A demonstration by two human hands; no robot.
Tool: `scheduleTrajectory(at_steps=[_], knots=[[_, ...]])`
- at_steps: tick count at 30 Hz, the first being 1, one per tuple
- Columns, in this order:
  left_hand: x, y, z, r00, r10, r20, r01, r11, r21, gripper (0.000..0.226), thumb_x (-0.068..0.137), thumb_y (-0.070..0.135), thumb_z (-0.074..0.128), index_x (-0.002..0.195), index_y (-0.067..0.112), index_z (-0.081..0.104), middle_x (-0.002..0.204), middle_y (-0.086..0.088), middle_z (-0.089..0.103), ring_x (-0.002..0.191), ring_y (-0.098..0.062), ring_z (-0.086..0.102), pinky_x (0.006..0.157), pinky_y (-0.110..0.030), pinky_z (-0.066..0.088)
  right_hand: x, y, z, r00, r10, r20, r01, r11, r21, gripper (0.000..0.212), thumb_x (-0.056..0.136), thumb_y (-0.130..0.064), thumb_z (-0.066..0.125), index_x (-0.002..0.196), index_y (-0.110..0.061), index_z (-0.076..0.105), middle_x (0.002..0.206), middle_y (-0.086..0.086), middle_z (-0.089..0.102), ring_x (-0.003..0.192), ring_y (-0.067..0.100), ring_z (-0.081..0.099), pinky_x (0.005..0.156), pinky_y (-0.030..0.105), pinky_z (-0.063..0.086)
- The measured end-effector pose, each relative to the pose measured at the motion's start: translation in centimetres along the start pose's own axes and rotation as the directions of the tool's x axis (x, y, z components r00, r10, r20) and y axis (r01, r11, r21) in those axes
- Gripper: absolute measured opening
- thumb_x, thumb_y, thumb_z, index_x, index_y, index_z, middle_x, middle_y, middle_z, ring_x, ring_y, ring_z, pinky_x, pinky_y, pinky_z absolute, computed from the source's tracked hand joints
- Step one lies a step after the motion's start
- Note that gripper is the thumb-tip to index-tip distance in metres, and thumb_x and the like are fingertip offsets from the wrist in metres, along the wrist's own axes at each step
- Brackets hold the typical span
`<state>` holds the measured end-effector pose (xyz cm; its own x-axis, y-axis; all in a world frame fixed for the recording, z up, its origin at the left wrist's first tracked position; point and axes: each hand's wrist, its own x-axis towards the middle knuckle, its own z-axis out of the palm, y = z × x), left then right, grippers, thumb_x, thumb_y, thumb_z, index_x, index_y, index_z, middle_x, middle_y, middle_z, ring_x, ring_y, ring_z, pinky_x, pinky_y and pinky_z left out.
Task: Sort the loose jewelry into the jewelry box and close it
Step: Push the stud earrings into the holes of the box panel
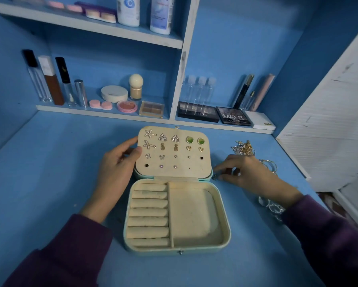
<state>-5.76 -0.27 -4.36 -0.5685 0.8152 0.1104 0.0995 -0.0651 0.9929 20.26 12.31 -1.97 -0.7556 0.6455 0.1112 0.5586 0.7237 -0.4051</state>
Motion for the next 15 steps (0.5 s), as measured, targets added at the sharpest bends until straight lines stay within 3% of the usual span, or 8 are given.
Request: scheduleTrajectory(at_steps=[6, 10, 15], knots=[[0.0, 0.1, 0.0, 1.000, 0.009, 0.011, -0.009, 1.000, 0.007, 0.032, 0.094, 0.013, 0.055, 0.100, 0.045, 0.060, 0.088, 0.006, 0.066, 0.061, 0.009, 0.056, 0.055, -0.006, 0.041, 0.0, -0.1, 0.0, 0.999, -0.040, 0.010, 0.039, 0.998, 0.042, 0.009, 0.078, -0.011, 0.075, 0.085, -0.017, 0.076, 0.079, -0.004, 0.063, 0.072, 0.004, 0.058, 0.063, 0.009, 0.041], [0.1, 0.0, 0.0, 1.000, -0.002, 0.003, 0.002, 1.000, 0.000, 0.031, 0.094, 0.012, 0.056, 0.107, 0.040, 0.061, 0.084, 0.006, 0.064, 0.057, 0.009, 0.054, 0.054, -0.006, 0.039, -0.2, -0.2, -0.9, 1.000, 0.006, 0.014, -0.007, 0.993, 0.120, 0.012, 0.078, -0.011, 0.075, 0.080, -0.023, 0.072, 0.080, -0.008, 0.068, 0.072, 0.006, 0.061, 0.066, 0.018, 0.047], [0.0, 0.0, 0.0, 1.000, -0.016, 0.006, 0.016, 1.000, 0.008, 0.032, 0.094, 0.014, 0.056, 0.103, 0.044, 0.061, 0.094, 0.003, 0.069, 0.063, 0.007, 0.057, 0.066, -0.019, 0.041, 0.3, -2.1, -1.9, 0.994, 0.060, -0.094, -0.031, 0.960, 0.280, 0.005, 0.077, -0.015, 0.075, 0.077, -0.019, 0.071, 0.078, -0.005, 0.069, 0.071, 0.010, 0.061, 0.073, 0.028, 0.050]])
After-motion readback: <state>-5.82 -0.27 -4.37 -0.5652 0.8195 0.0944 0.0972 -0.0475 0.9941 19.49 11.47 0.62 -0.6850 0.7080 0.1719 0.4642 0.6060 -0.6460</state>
